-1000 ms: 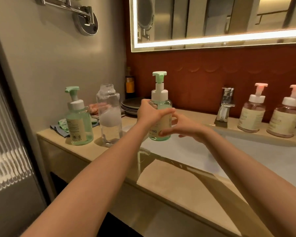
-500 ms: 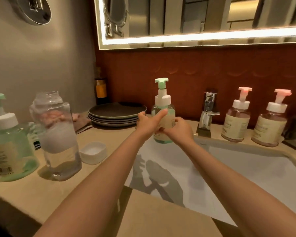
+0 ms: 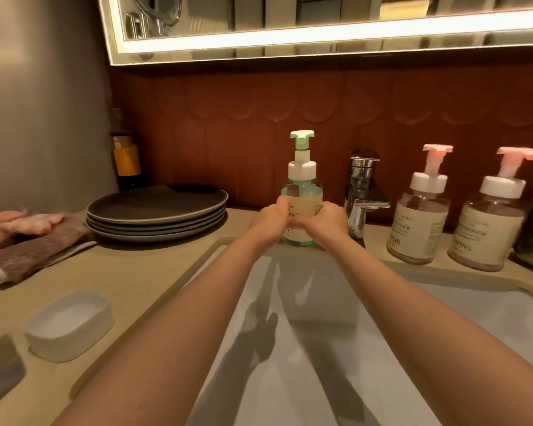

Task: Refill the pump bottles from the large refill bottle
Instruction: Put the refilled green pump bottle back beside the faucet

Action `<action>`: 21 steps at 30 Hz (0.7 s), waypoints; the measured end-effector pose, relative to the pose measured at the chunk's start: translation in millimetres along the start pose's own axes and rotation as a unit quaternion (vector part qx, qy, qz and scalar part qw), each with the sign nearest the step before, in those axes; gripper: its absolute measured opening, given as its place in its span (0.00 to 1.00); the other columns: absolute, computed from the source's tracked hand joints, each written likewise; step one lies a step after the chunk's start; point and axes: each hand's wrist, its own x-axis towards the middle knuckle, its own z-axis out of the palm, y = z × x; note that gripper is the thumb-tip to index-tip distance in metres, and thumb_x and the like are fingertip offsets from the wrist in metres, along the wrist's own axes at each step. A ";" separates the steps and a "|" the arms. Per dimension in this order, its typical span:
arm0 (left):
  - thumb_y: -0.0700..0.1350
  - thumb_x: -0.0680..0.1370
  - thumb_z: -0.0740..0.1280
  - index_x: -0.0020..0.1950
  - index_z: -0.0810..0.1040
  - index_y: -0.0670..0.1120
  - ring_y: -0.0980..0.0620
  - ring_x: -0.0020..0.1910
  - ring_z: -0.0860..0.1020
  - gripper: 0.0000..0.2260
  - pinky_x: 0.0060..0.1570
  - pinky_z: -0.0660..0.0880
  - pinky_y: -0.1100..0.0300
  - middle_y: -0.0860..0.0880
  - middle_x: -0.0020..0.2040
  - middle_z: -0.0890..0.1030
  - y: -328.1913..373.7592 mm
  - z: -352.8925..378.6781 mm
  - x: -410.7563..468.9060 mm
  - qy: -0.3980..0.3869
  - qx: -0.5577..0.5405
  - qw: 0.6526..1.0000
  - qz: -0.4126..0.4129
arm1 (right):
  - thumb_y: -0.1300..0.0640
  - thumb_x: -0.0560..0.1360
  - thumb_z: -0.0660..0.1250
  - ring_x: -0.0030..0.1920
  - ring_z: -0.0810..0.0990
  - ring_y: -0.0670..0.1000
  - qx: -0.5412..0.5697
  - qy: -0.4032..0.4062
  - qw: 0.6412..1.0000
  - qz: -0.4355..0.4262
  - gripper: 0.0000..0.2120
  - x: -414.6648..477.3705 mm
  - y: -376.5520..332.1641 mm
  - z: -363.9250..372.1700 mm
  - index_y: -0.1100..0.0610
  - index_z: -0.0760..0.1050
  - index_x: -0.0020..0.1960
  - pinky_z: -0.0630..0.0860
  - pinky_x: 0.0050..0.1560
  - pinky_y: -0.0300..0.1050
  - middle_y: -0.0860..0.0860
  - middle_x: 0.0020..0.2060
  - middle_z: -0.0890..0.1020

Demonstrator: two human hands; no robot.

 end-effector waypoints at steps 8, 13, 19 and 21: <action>0.50 0.82 0.44 0.56 0.69 0.49 0.50 0.57 0.70 0.16 0.56 0.64 0.56 0.46 0.60 0.74 -6.9 14.8 13.3 -0.029 -0.036 0.999 0.008 | 0.55 0.66 0.77 0.60 0.75 0.55 0.048 0.011 0.999 0.023 0.28 7.5 12.1 4.2 0.60 0.71 0.62 0.71 0.50 0.43 0.56 0.59 0.77; 0.46 0.82 0.46 0.61 0.72 0.44 0.46 0.57 0.72 0.18 0.54 0.66 0.54 0.45 0.58 0.75 -6.6 16.5 14.7 0.017 0.021 0.999 0.024 | 0.53 0.66 0.76 0.60 0.75 0.55 0.014 0.035 0.999 0.016 0.30 14.6 14.6 8.6 0.61 0.70 0.63 0.73 0.51 0.45 0.56 0.58 0.76; 0.47 0.82 0.47 0.56 0.73 0.44 0.51 0.51 0.69 0.17 0.49 0.64 0.58 0.49 0.52 0.73 2.2 3.5 8.4 0.020 0.045 0.998 0.047 | 0.49 0.67 0.76 0.66 0.70 0.58 -0.039 0.033 0.998 0.041 0.44 12.2 4.7 7.6 0.64 0.57 0.73 0.72 0.60 0.52 0.59 0.66 0.70; 0.45 0.82 0.48 0.42 0.70 0.47 0.51 0.47 0.69 0.15 0.43 0.65 0.58 0.50 0.42 0.72 2.5 -5.8 4.1 0.049 0.058 0.996 0.044 | 0.51 0.67 0.76 0.68 0.68 0.58 -0.042 0.034 0.998 0.040 0.48 4.6 -0.4 2.4 0.65 0.51 0.74 0.70 0.63 0.52 0.59 0.68 0.67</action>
